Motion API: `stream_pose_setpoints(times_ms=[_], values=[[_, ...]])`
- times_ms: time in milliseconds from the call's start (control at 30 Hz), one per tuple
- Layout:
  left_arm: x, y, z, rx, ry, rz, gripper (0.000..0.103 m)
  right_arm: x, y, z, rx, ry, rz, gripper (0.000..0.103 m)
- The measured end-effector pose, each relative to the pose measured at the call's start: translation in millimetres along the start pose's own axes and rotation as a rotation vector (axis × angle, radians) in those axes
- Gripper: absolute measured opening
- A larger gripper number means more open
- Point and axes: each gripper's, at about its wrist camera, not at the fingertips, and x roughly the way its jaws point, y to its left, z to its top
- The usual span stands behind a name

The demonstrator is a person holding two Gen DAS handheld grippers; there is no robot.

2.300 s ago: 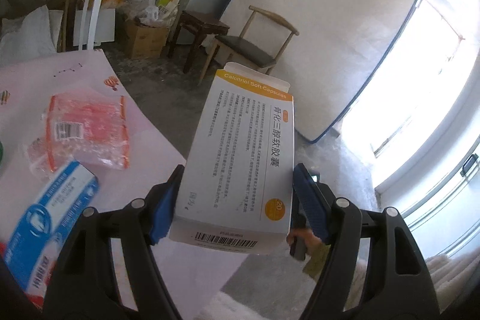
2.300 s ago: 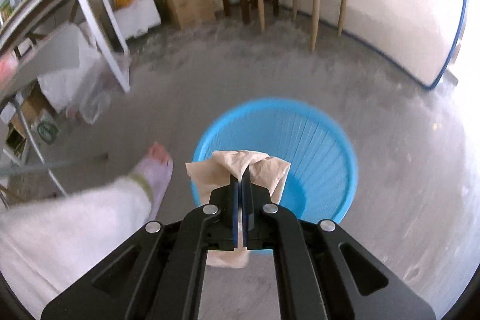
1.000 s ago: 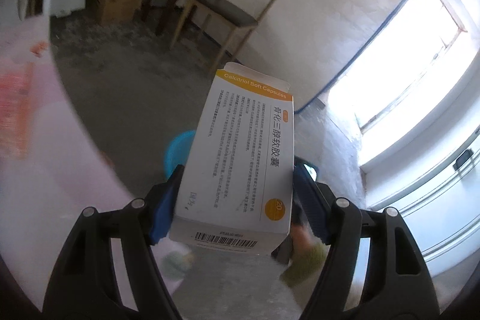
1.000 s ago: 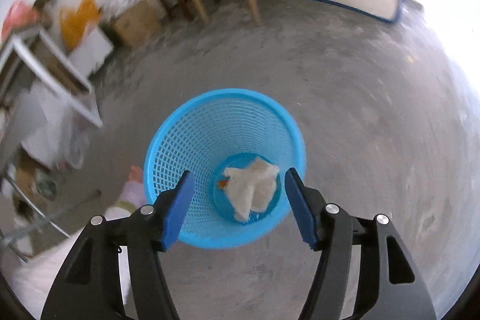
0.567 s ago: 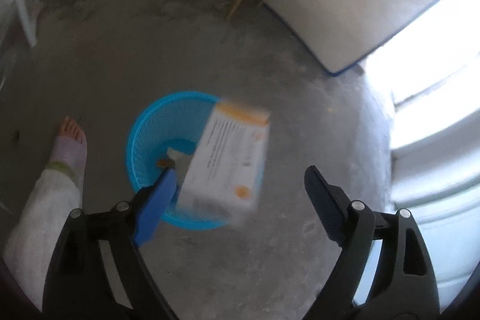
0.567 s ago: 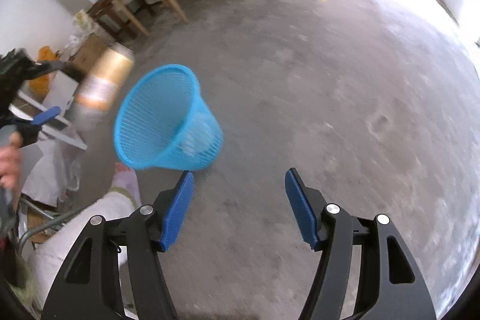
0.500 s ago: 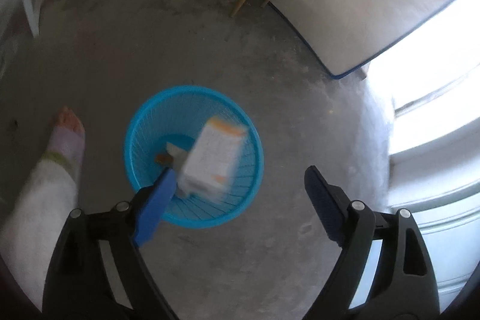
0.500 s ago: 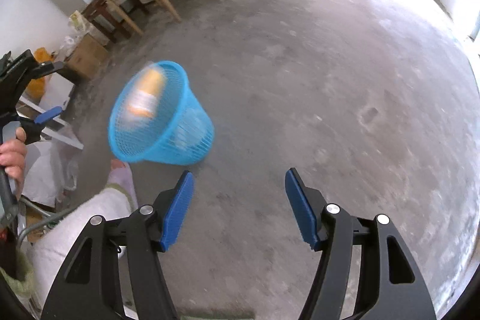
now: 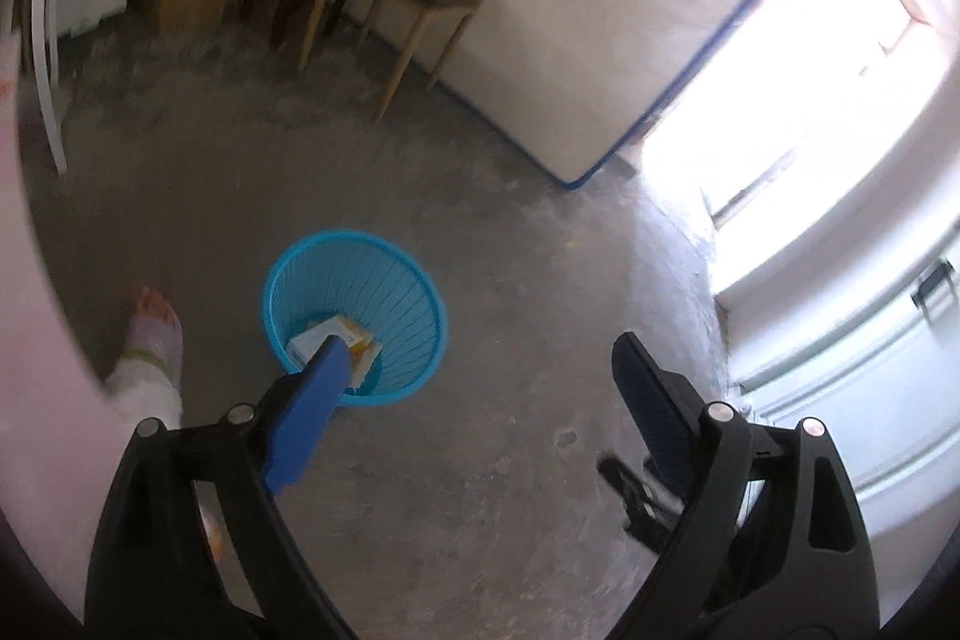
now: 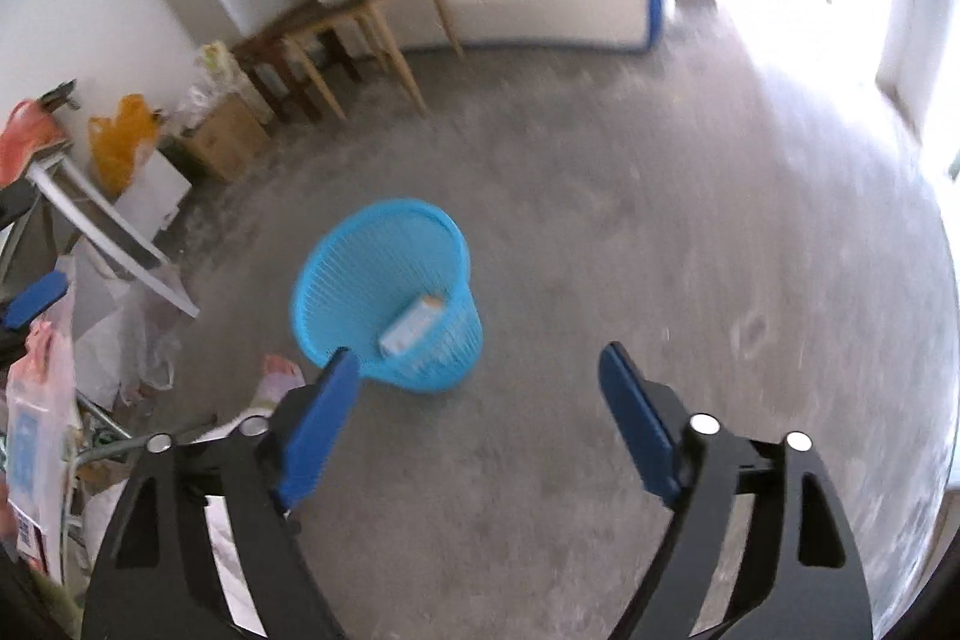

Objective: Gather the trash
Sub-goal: 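Lower the white box over the blue basket and open the left tool, then move both tools over the table toward the toothpaste box and clear container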

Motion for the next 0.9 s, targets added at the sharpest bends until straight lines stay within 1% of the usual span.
stream_pose_setpoints(times_ms=[33, 133, 200, 267, 333, 367, 433, 467, 500, 533, 600, 700, 733, 767, 833, 900], values=[[-13, -1, -2, 0.014, -0.011, -0.008, 0.087, -10, 16, 5, -0.031, -0.024, -0.012, 0.091], [-61, -3, -15, 0.054, -0.058, -0.021, 0.089, -36, 49, 13, -0.105, -0.088, -0.021, 0.096], [-92, 4, -24, 0.068, -0.085, -0.01, 0.089, -55, 74, 15, -0.166, -0.136, -0.043, 0.096], [-119, 16, -34, 0.072, -0.104, 0.025, 0.089, -70, 96, 15, -0.221, -0.173, -0.044, 0.097], [-149, 36, -48, 0.059, -0.133, 0.073, 0.089, -85, 118, 14, -0.281, -0.202, -0.003, 0.097], [-163, 46, -56, 0.047, -0.148, 0.09, 0.089, -94, 132, 13, -0.317, -0.213, 0.031, 0.096], [-194, 72, -74, 0.011, -0.186, 0.13, 0.089, -105, 152, 12, -0.357, -0.203, 0.104, 0.096], [-207, 82, -82, -0.003, -0.204, 0.153, 0.089, -110, 162, 11, -0.374, -0.184, 0.172, 0.097], [-222, 93, -91, -0.02, -0.228, 0.181, 0.089, -115, 175, 10, -0.384, -0.154, 0.27, 0.096], [-234, 104, -100, -0.04, -0.248, 0.212, 0.089, -118, 185, 8, -0.388, -0.129, 0.339, 0.096], [-252, 125, -115, -0.089, -0.276, 0.256, 0.089, -120, 206, 6, -0.406, -0.078, 0.434, 0.097], [-271, 145, -137, -0.149, -0.311, 0.274, 0.089, -118, 252, -4, -0.44, 0.046, 0.61, 0.096], [-276, 150, -143, -0.157, -0.327, 0.281, 0.089, -114, 261, -7, -0.441, 0.08, 0.644, 0.096], [-280, 153, -149, -0.162, -0.341, 0.292, 0.089, -110, 274, -13, -0.437, 0.132, 0.685, 0.096], [-285, 159, -155, -0.163, -0.36, 0.302, 0.089, -98, 298, -21, -0.427, 0.213, 0.724, 0.096], [-285, 164, -158, -0.157, -0.365, 0.283, 0.089, -87, 314, -27, -0.413, 0.273, 0.721, 0.096]])
